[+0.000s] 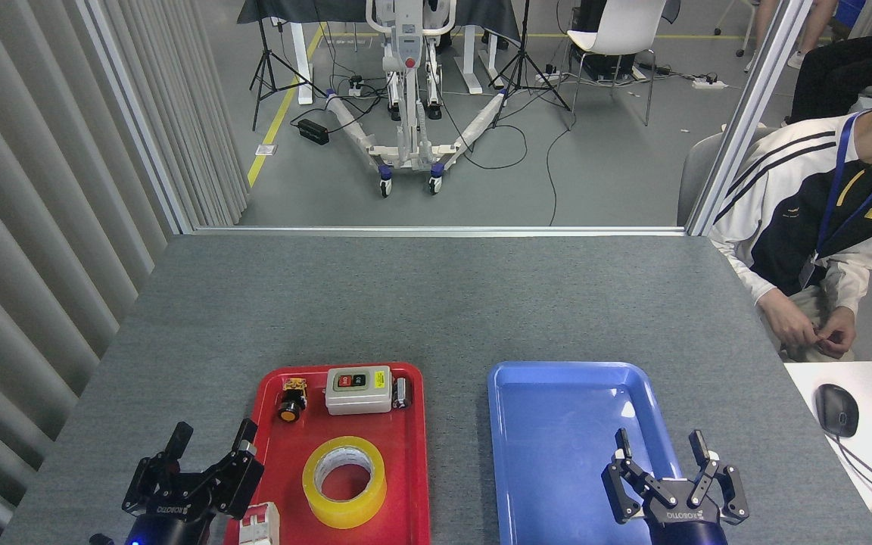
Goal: Place and move tape with both arms
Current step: 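Move the left gripper toward the yellow tape roll in the red tray, then insert the left gripper into the tape roll's hole and grasp its rim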
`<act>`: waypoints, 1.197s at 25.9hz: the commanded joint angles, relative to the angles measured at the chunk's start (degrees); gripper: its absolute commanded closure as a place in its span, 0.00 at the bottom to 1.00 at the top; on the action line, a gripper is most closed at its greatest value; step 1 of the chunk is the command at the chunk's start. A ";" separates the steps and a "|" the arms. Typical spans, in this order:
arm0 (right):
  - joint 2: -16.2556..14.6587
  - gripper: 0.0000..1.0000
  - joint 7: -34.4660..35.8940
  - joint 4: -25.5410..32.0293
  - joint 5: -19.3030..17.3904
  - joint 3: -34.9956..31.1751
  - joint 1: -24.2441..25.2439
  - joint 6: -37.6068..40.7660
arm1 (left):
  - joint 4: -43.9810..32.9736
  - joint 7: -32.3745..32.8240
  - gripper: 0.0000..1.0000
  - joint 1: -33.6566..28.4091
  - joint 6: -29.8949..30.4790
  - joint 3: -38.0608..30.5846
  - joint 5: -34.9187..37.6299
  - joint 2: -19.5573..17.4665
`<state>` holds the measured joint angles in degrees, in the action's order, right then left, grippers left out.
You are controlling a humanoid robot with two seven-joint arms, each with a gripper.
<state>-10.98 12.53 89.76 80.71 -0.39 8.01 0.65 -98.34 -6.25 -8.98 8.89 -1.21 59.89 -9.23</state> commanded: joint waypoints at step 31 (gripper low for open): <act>-0.71 0.01 -0.22 1.20 -1.60 2.59 0.61 -1.97 | 18.18 61.62 0.00 30.42 -0.45 23.89 -7.07 -12.13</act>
<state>-11.55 11.90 90.97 79.11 2.20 8.54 -1.44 -84.03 55.27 20.57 8.82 22.64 52.87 -23.58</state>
